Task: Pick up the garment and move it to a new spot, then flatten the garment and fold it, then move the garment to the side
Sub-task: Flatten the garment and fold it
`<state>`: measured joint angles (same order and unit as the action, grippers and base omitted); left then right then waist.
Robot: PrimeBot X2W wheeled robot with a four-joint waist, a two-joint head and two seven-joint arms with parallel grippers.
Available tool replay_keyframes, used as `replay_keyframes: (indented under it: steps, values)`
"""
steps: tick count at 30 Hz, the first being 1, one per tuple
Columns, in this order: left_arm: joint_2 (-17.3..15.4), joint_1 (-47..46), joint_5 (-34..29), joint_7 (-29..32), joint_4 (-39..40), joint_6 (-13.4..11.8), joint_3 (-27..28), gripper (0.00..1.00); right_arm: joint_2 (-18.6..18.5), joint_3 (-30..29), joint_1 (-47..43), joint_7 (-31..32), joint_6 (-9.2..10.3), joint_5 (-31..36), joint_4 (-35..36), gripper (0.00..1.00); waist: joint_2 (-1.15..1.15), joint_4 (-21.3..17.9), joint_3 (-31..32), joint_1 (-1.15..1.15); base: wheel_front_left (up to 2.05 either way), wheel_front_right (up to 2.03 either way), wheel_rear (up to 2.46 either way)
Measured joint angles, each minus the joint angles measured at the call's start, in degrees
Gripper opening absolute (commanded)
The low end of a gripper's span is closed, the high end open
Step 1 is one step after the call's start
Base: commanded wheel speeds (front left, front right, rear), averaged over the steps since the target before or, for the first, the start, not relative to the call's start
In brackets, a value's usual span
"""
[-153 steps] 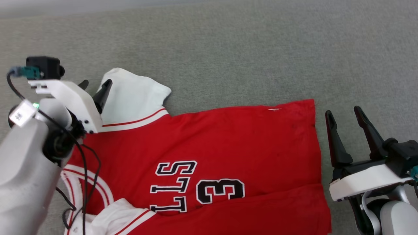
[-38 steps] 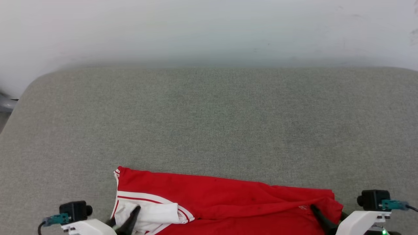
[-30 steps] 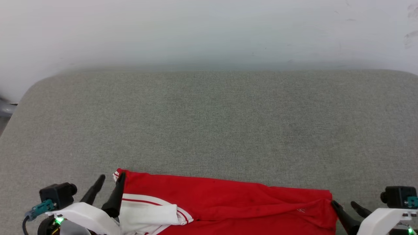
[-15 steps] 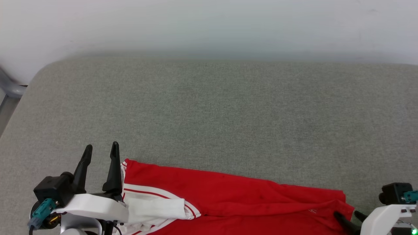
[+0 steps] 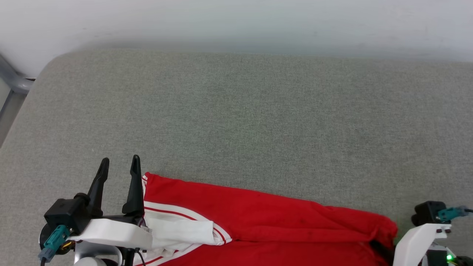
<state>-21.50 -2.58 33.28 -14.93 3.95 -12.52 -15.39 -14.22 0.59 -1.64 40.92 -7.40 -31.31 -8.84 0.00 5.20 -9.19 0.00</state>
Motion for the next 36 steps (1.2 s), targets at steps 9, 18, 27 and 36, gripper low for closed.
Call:
replay_keyframes:
  steps: [9, 18, 27, 36]
  values:
    - [-0.1, 1.1, -1.4, 0.0, -1.5, 0.3, 0.2, 1.00, -0.5, 0.9, 0.5, -1.2, -0.11, -0.5, 1.0, 0.00, 0.00, -1.0, 2.9, 0.00, 0.00, 0.00, 0.00]
    - [-1.0, 2.4, -1.8, 1.1, -1.1, -0.7, -0.5, 1.00, -3.7, -3.9, 1.5, 0.1, -0.12, 0.1, 2.5, 0.00, 0.01, -3.1, 6.3, 0.00, 0.00, 0.00, 0.00]
    - [-1.4, 3.5, -1.9, 1.9, -0.2, -1.3, -0.7, 1.00, -6.3, -15.2, -0.1, 3.7, -0.12, 1.6, 2.8, 0.00, 0.00, -4.3, 7.3, 0.00, 0.00, 0.00, 0.00]
    - [-1.8, 3.5, -2.0, 2.2, 0.2, -2.1, -0.6, 1.00, 2.6, -19.1, 0.6, 12.5, -0.11, -14.0, 6.1, 0.00, 0.00, -4.4, 7.5, 0.00, 0.00, 0.00, 0.00]
